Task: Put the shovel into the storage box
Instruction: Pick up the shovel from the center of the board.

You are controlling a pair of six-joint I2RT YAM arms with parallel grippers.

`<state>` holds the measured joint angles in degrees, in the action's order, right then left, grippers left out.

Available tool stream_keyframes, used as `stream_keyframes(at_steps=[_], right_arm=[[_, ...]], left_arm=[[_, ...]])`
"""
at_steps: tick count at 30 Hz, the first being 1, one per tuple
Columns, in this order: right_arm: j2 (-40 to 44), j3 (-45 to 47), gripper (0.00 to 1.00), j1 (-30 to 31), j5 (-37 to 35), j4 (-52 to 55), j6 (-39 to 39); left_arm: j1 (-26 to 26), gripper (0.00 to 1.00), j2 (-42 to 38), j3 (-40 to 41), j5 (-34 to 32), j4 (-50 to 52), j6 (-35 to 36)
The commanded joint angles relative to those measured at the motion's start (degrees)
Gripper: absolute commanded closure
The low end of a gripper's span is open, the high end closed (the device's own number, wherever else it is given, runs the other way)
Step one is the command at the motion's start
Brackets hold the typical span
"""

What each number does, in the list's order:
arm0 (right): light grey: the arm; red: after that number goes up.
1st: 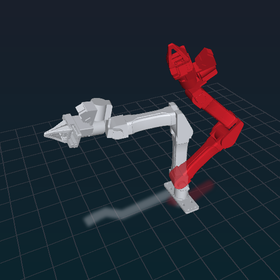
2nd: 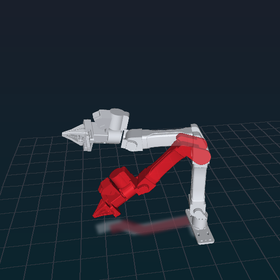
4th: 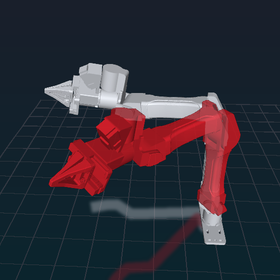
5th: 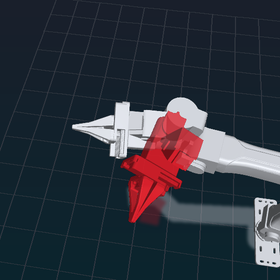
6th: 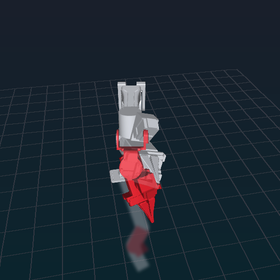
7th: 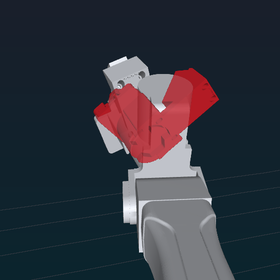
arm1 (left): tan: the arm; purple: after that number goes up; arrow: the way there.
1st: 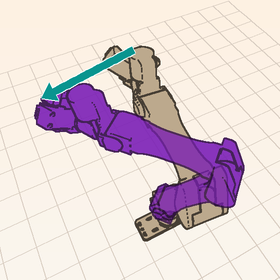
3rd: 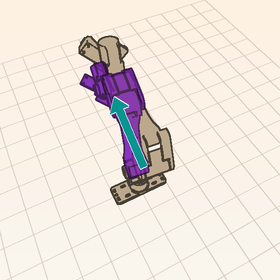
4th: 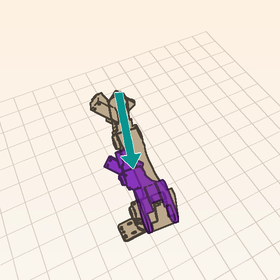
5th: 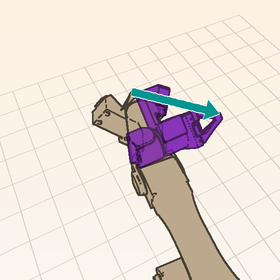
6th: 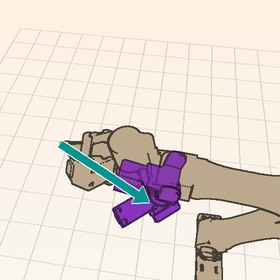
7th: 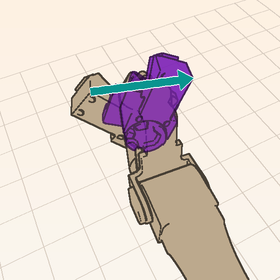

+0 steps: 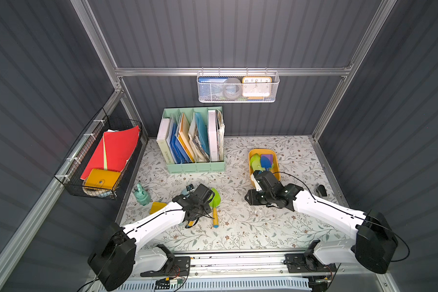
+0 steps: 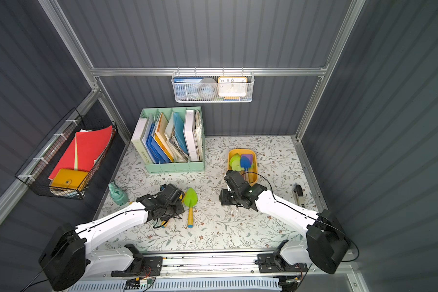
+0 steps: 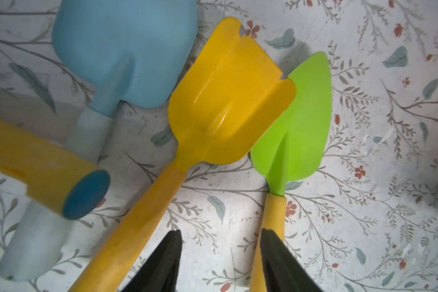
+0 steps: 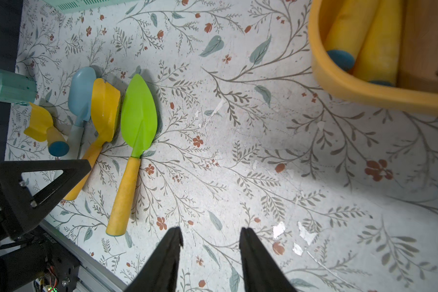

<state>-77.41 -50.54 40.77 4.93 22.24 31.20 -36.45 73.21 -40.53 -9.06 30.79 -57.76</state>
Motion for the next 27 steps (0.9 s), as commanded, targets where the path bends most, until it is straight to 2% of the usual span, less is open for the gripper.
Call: stream_keyframes(at_steps=[1,13,21,27], right_arm=[[-0.6,0.9,0.56,0.4,0.0,-1.0,1.3],[-2.6,2.4,0.56,0.6,-0.2,-3.0,2.8],[-3.6,2.8,0.56,0.7,-0.3,-3.4,3.0],[-4.1,3.0,0.56,0.7,-0.1,-3.9,3.4]], left_arm=[[-0.4,0.45,1.9,-1.4,1.6,-1.6,1.5],[-7.6,0.42,7.3,-3.1,2.3,-2.3,0.8],[-8.8,0.43,11.7,-4.1,3.0,-1.9,1.8],[-11.4,0.51,14.9,-5.9,2.6,-0.5,2.1]])
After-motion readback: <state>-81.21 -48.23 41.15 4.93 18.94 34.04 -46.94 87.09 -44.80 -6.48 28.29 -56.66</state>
